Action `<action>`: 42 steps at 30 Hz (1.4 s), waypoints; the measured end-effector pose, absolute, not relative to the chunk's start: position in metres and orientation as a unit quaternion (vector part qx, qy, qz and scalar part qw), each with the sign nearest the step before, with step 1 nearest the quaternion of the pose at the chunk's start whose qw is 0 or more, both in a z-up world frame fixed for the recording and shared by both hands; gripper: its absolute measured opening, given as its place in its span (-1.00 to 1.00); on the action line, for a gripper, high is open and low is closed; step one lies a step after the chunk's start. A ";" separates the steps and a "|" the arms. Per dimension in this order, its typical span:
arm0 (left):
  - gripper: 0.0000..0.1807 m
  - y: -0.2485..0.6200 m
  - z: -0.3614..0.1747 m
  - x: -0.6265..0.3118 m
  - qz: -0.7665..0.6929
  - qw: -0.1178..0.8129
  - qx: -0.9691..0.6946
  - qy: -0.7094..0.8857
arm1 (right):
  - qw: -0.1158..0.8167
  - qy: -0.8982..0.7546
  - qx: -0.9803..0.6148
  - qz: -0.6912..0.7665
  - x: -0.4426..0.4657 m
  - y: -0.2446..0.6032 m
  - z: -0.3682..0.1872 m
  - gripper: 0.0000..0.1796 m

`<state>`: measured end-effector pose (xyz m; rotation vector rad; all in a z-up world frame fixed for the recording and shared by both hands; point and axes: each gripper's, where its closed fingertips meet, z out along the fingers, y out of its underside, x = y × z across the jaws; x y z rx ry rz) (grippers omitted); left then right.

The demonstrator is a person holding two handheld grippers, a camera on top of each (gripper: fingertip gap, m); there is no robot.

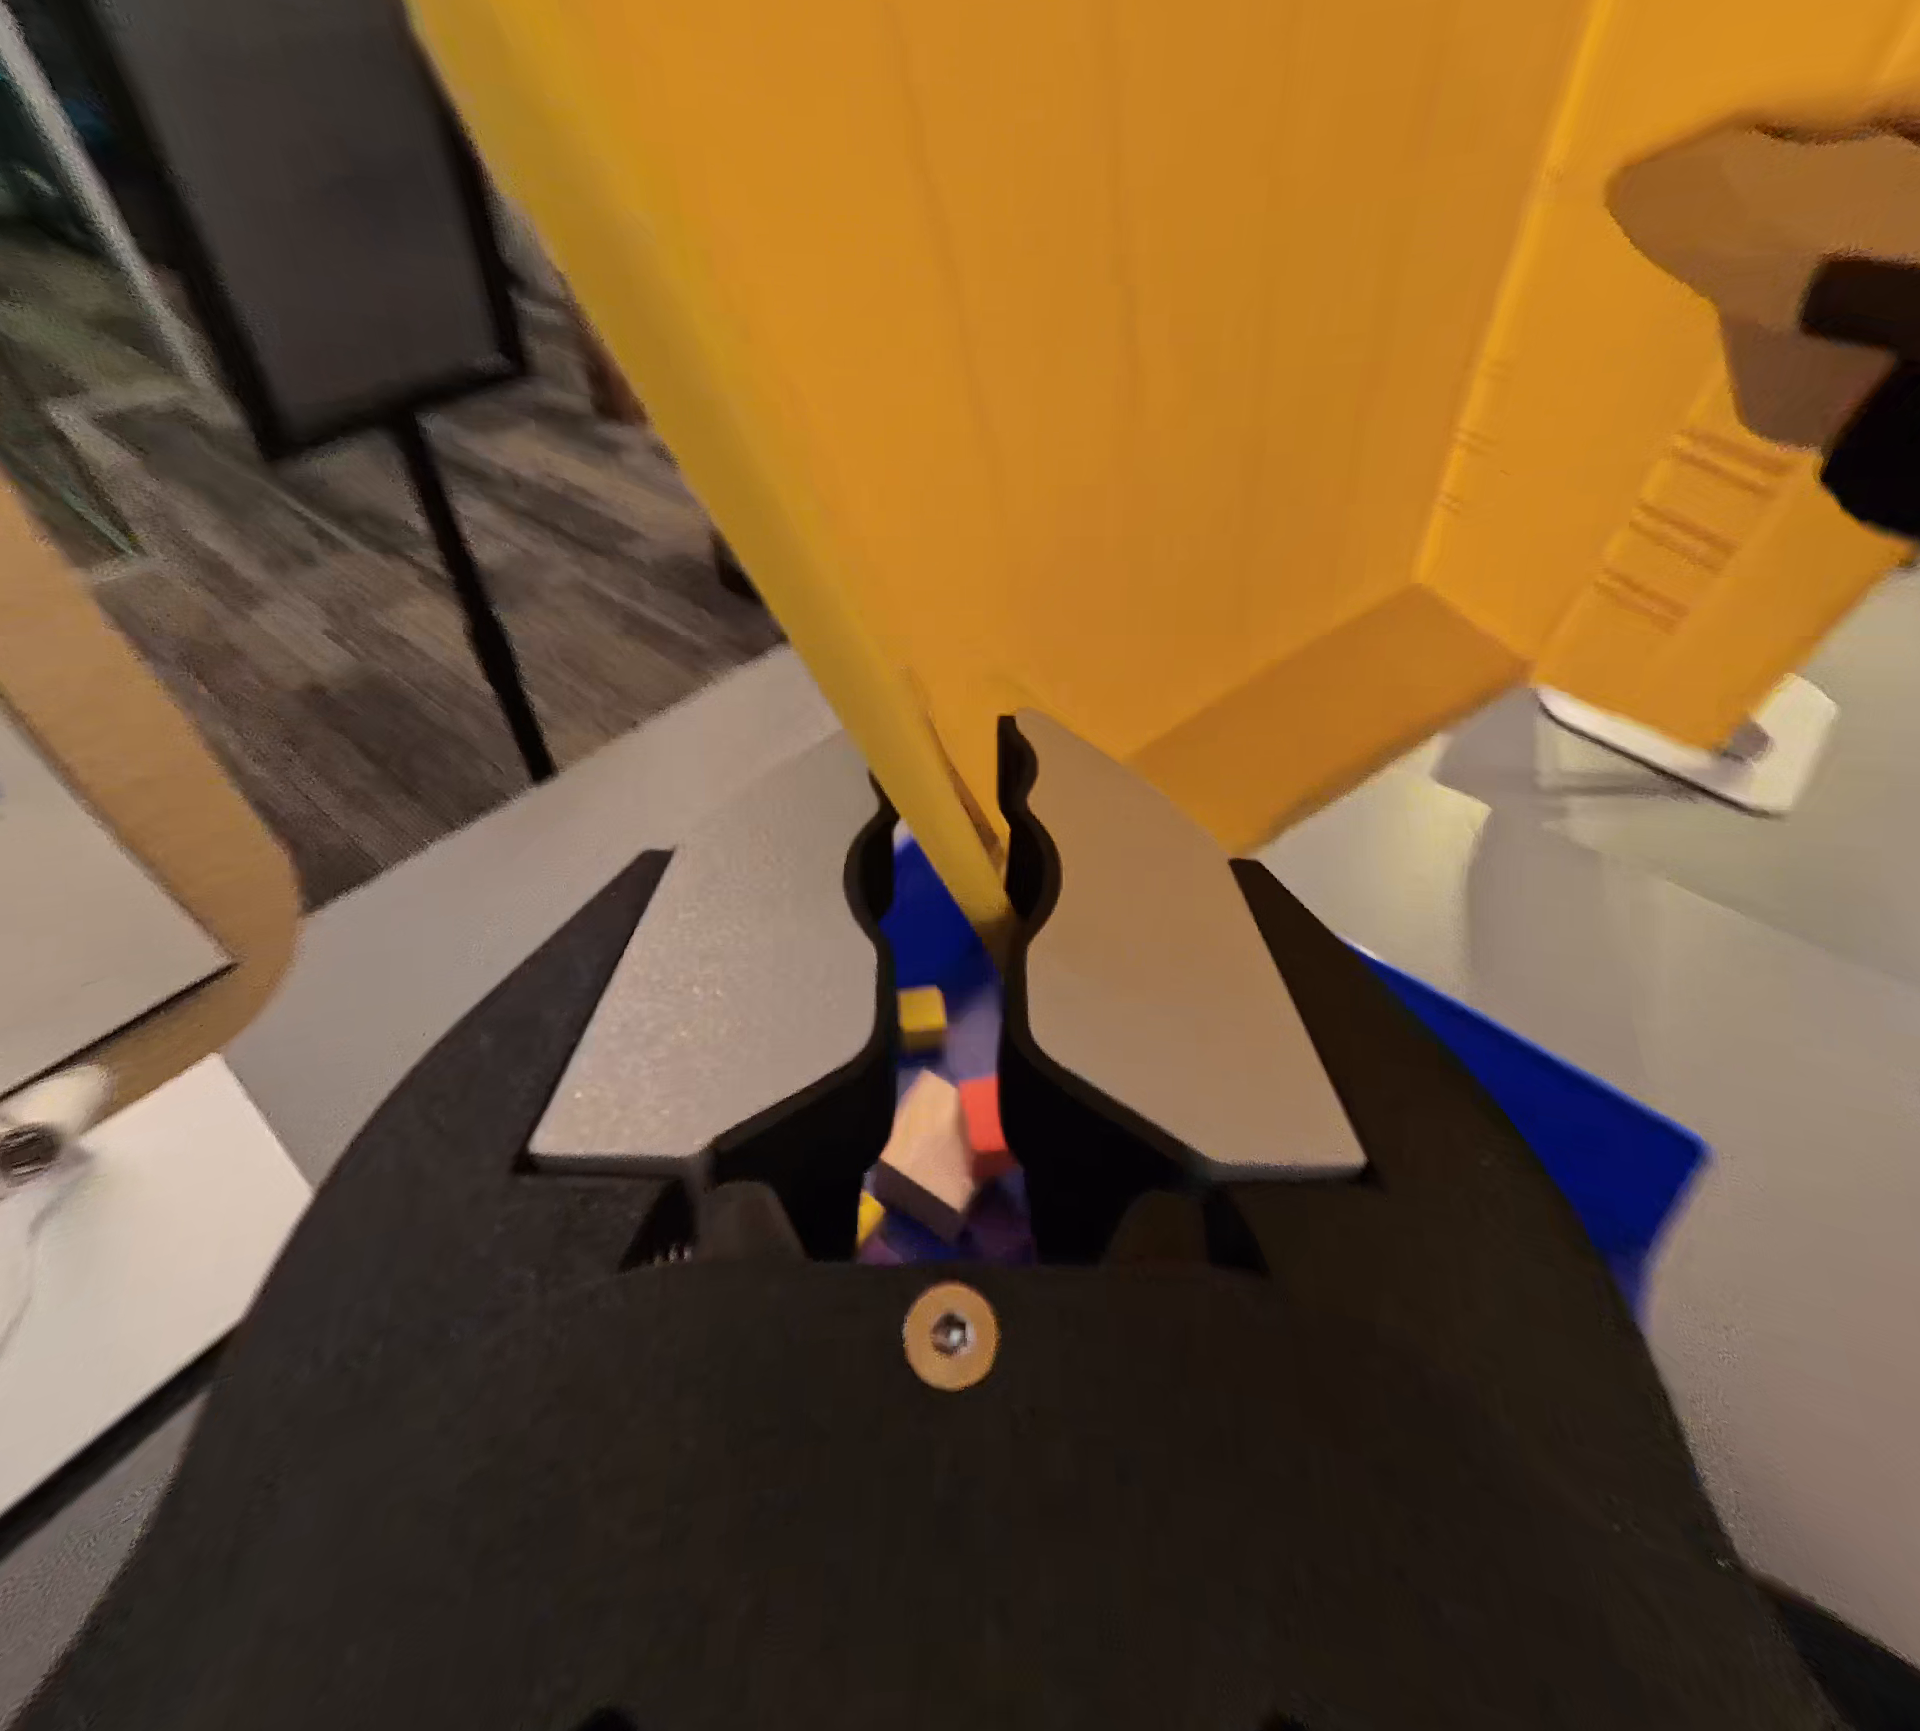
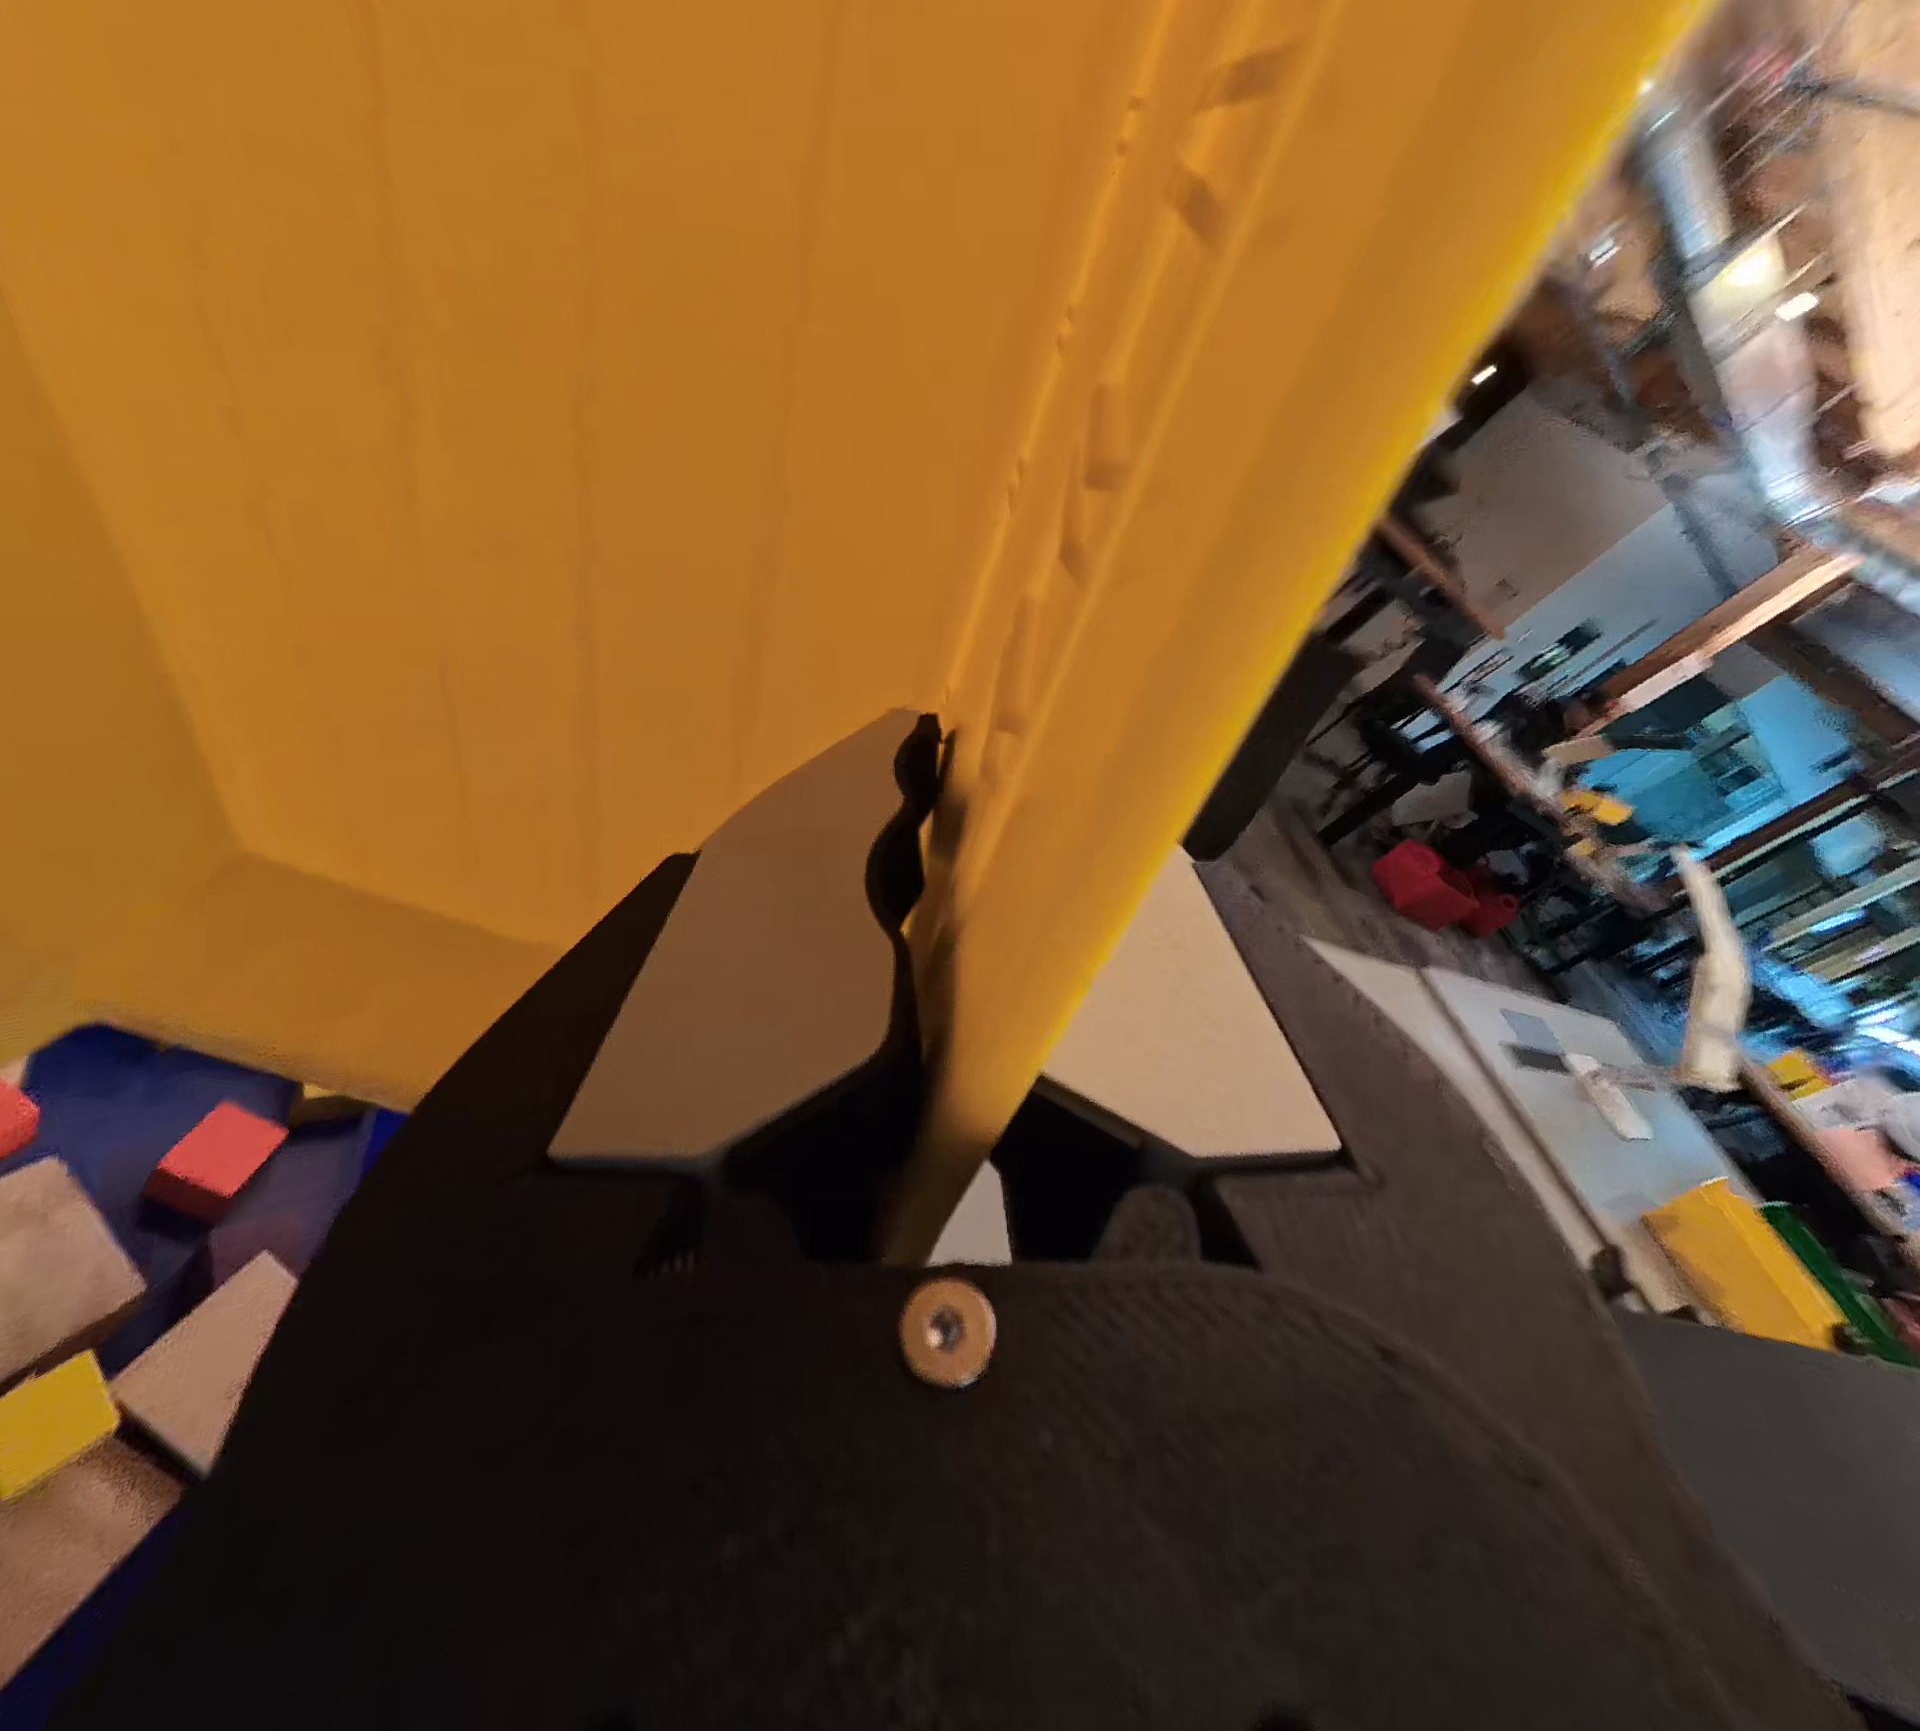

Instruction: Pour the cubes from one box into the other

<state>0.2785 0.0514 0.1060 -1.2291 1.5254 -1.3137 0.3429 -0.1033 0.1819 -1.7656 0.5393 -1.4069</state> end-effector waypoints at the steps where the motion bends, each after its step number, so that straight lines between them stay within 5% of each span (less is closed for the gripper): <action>1: -0.78 0.040 0.103 0.279 -0.501 0.351 -0.485 0.624 | 0.396 0.224 -0.719 -0.526 0.354 -0.108 0.183 -0.97; 4: -0.40 0.006 0.107 0.271 -0.486 0.272 -0.484 0.675 | 0.376 0.280 -0.782 -0.410 0.381 -0.128 0.179 -0.95; 8: -0.37 0.000 0.131 0.242 -0.540 0.235 -0.481 0.650 | 0.306 0.339 -0.822 -0.340 0.404 -0.181 0.172 -0.94; 15: -0.30 0.073 -0.006 0.209 -0.303 0.127 -0.621 0.712 | 0.135 0.402 -0.875 -0.234 0.410 -0.282 0.116 -0.95; 19: -0.37 0.068 -0.050 0.198 -0.287 0.003 -0.669 0.686 | 0.100 0.420 -0.881 -0.192 0.411 -0.298 0.065 -0.93; 27: -0.41 0.054 -0.085 0.203 -0.236 -0.077 -0.714 0.655 | 0.056 0.446 -0.883 -0.134 0.417 -0.306 -0.007 -0.95; 42: -0.90 0.108 -0.117 0.173 -0.046 -0.069 -0.721 0.688 | 0.014 0.473 -0.881 -0.007 0.391 -0.295 -0.083 -0.95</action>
